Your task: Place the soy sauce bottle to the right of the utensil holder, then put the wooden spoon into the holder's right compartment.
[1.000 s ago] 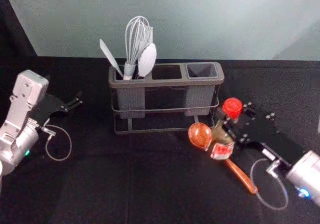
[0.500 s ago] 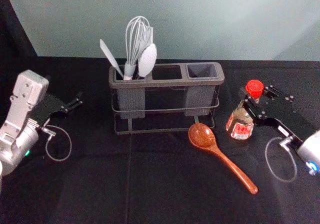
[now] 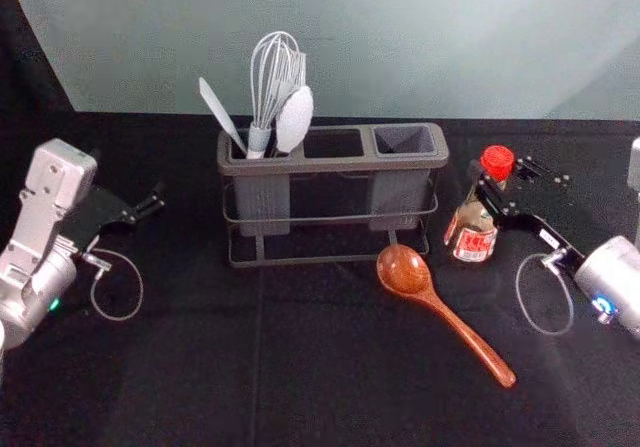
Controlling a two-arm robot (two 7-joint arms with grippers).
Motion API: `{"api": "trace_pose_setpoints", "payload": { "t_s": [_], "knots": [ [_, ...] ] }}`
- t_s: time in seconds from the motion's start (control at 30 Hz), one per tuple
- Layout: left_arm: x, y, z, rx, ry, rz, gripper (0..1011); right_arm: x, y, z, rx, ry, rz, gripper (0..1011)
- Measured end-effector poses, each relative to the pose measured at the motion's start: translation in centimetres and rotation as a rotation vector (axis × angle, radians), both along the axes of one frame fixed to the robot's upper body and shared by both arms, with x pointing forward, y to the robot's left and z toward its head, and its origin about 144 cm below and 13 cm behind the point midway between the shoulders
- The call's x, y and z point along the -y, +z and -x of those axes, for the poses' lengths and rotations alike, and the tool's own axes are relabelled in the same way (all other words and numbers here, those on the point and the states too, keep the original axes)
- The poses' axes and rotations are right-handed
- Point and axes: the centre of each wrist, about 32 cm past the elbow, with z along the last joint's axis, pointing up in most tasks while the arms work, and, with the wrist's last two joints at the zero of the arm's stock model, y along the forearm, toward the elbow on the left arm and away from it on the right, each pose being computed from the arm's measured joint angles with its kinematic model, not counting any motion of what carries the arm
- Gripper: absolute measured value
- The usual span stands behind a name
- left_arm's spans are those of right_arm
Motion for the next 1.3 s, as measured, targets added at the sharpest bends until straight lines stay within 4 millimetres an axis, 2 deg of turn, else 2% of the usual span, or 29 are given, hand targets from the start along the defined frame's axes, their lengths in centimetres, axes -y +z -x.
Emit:
{"api": "trace_pose_setpoints", "payload": {
  "t_s": [1.03,1.17,1.27,1.3],
  "knots": [
    [0.0,0.0,0.0,0.000,0.000,0.000,1011,0.0,-0.6,-3.4,-0.036,0.003,-0.060,383],
    [0.0,0.0,0.0,0.000,0.000,0.000,1011,-0.1,-0.8,-3.6,-0.042,0.002,-0.068,442],
    [0.0,0.0,0.0,0.000,0.000,0.000,1011,-0.2,-0.8,-3.7,-0.046,0.005,-0.075,574],
    [0.0,0.0,0.0,0.000,0.000,0.000,1011,-0.2,-0.8,-3.7,-0.047,0.005,-0.077,586]
  ]
}}
